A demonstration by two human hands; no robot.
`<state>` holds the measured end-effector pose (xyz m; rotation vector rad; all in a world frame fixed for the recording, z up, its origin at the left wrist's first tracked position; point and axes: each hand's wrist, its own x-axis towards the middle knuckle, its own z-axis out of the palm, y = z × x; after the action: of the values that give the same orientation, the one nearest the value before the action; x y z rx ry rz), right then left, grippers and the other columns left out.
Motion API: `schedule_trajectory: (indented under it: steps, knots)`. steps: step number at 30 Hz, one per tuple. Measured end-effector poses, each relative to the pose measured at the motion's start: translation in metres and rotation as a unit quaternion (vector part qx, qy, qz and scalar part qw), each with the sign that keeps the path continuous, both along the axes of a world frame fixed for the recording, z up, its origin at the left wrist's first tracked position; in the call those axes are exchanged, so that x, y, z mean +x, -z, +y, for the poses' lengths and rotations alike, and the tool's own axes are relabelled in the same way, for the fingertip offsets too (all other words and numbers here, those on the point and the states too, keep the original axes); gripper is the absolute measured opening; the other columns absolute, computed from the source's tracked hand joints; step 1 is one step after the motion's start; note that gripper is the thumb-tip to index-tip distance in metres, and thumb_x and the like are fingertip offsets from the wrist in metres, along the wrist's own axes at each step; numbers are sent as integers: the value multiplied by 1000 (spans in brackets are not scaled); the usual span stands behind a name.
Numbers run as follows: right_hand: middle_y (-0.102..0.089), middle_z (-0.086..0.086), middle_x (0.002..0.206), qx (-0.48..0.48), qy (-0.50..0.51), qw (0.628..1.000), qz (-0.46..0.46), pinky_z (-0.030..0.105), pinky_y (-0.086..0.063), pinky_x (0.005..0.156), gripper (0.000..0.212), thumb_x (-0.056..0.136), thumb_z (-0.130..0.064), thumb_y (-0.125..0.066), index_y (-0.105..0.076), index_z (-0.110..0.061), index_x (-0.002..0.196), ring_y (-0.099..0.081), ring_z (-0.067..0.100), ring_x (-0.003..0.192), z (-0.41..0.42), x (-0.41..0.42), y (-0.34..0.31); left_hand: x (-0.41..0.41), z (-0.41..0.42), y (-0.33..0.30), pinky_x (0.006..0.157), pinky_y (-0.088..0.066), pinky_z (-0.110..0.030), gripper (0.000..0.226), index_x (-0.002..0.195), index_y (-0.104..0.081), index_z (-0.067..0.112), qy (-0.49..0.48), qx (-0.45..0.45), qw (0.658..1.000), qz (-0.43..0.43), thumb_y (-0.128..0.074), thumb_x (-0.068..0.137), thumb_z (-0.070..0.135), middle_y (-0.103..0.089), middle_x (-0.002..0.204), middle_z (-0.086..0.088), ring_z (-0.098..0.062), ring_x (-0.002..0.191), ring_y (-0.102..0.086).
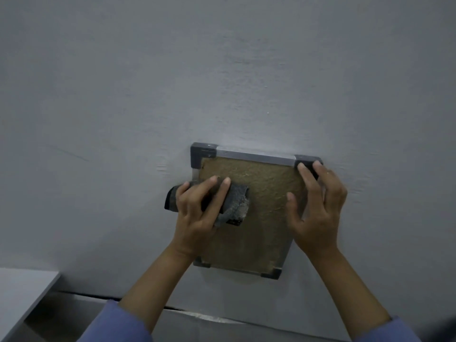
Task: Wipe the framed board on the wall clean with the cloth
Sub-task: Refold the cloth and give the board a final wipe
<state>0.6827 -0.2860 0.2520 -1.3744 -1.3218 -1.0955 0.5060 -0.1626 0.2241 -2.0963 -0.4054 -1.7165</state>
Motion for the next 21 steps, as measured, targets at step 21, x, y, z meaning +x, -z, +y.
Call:
schedule_trajectory:
  steps: [21]
  knots:
    - [-9,-4,158,35,5,993,-108,42,-15,117,41,96,-21,-36,-38,-6,135,-14,20,145,29,42,19,14,18,3,95,-42,-50,44,128,-53,17,-45,51,997,-31,-69,89,10,-52,127,-7,-21,113,-52]
